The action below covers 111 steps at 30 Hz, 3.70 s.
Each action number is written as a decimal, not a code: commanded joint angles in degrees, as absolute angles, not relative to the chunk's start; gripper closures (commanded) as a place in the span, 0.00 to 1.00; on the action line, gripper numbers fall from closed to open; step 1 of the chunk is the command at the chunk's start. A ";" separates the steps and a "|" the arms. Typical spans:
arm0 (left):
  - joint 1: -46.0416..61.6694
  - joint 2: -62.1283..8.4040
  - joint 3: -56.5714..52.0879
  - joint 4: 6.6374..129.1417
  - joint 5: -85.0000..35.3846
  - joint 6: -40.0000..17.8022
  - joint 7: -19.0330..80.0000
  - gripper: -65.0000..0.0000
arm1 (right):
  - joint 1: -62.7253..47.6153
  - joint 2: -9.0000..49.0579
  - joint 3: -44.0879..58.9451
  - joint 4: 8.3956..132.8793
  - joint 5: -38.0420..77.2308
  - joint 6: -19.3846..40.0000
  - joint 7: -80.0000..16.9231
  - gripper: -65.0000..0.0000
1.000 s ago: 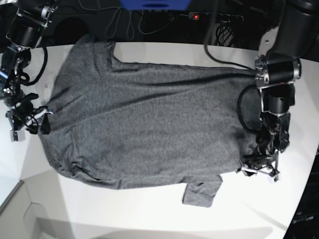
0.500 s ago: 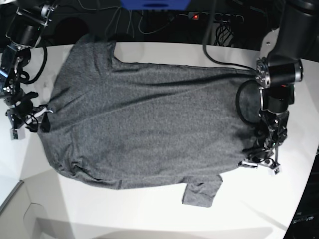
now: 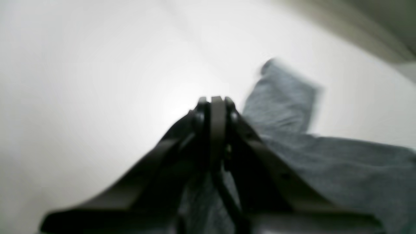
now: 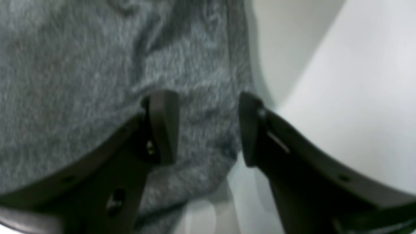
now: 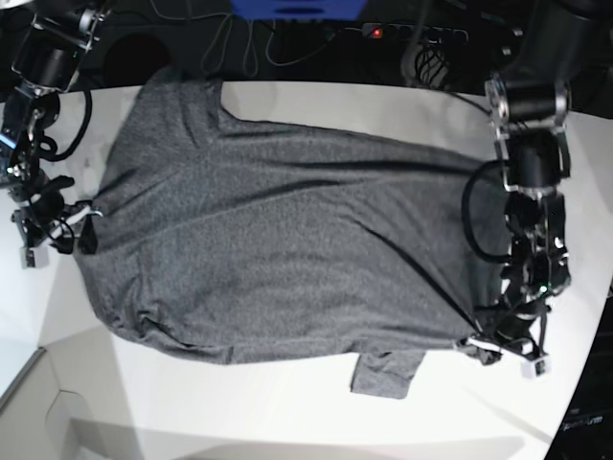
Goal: Layout the t-shirt on the table in an organized manner, then fold the t-shirt properly
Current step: 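Pull the hem corner toward the shirt's shoulder with the left gripper, then release the hem and move the left gripper to the shirt's shoulder edge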
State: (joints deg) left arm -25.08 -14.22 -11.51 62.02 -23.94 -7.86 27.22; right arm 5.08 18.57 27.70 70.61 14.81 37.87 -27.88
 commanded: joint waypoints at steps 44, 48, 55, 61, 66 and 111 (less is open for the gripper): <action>-9.71 -11.30 -27.47 74.59 -23.96 -8.75 40.92 0.57 | 4.53 19.38 28.09 71.78 15.78 38.11 -26.59 0.54; -14.55 -11.21 -27.47 67.12 -23.96 -8.75 40.84 0.57 | 4.53 19.38 28.09 71.78 15.78 38.11 -26.59 0.54; -17.80 -10.86 -27.38 57.45 -23.87 -8.75 34.59 0.57 | 4.53 19.38 28.09 71.78 15.78 38.11 -26.59 0.54; -17.54 -11.30 -21.76 56.22 -23.96 -8.75 34.51 0.57 | 4.62 19.38 28.09 71.78 15.78 38.11 -26.59 0.54; -15.96 -11.30 -19.03 56.92 -24.40 -8.75 34.51 0.57 | 4.79 19.38 28.09 71.96 15.78 38.11 -26.59 0.54; -55.78 -13.41 -18.59 26.59 -14.11 -8.75 9.27 0.99 | 1.98 19.82 28.44 76.00 15.78 38.29 -26.68 0.54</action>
